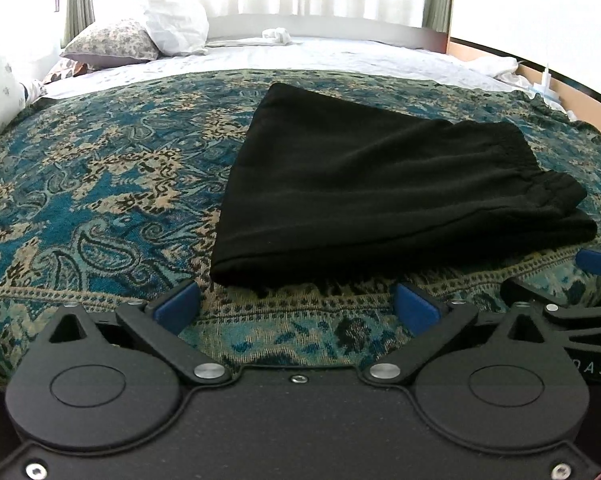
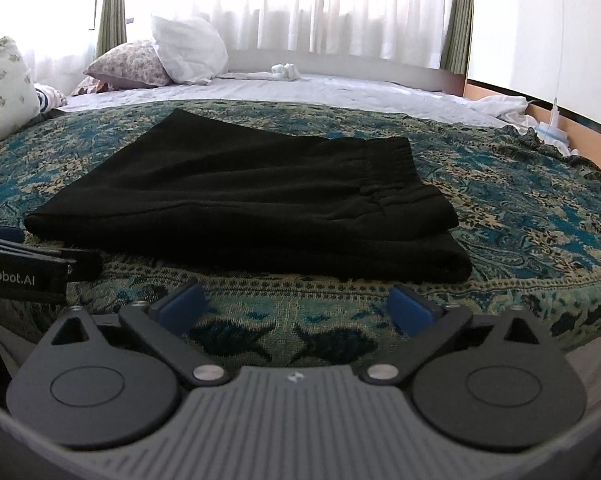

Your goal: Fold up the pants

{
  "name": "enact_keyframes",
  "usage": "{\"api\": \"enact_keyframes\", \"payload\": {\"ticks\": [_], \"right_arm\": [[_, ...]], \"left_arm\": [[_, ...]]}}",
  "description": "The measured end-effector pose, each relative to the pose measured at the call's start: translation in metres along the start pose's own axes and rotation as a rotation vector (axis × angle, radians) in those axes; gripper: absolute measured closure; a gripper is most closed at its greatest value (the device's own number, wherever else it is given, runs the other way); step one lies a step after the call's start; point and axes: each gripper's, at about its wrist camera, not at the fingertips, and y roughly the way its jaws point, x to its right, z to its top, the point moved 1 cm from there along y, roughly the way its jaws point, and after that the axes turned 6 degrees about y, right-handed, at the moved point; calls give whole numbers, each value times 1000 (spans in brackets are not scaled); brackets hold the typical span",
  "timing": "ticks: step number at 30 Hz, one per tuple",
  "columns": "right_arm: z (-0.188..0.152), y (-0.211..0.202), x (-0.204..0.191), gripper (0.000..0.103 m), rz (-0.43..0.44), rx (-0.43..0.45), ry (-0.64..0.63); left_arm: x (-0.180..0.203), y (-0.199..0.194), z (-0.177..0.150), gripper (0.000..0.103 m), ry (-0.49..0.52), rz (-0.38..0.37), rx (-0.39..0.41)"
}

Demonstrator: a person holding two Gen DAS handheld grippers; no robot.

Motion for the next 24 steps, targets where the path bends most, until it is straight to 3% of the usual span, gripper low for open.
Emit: {"api": "enact_keyframes", "payload": {"ticks": [24], "right_arm": [[2, 9, 0, 0, 20, -29, -17]], "left_arm": [[1, 4, 0, 0, 17, -2, 4]]}}
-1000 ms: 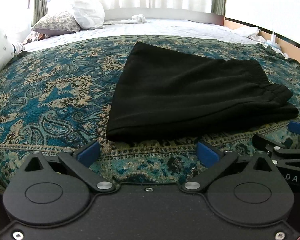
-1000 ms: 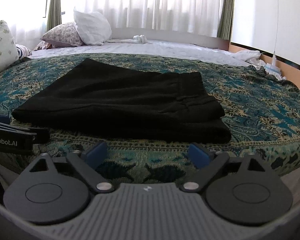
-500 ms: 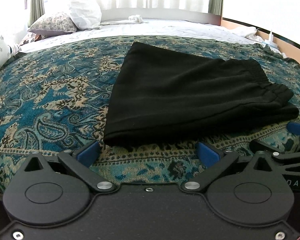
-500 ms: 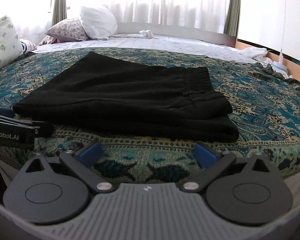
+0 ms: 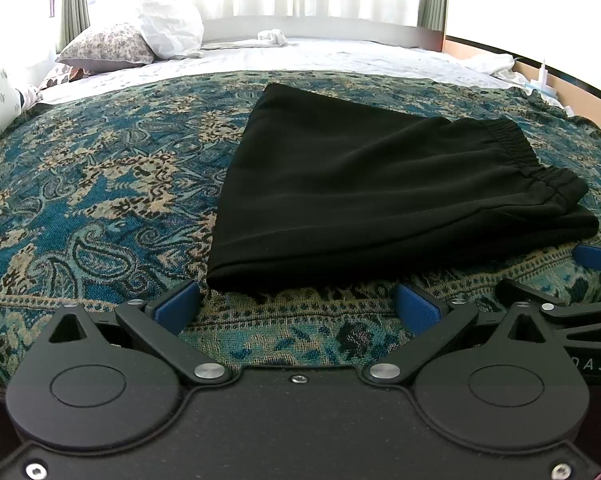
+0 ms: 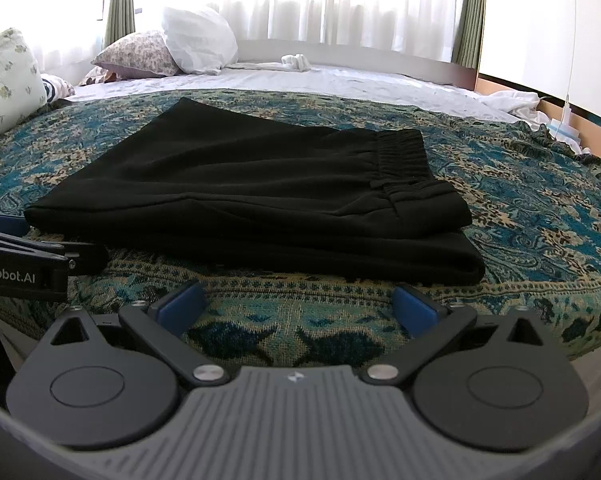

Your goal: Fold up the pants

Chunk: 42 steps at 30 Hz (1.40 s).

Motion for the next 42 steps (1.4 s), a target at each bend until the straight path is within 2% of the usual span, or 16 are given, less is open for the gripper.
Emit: {"api": "enact_keyframes", "payload": {"ticks": [42], "right_arm": [[0, 0, 1, 0, 1, 1, -1]], "left_arm": [[-1, 2, 2, 0, 1, -2, -16]]}}
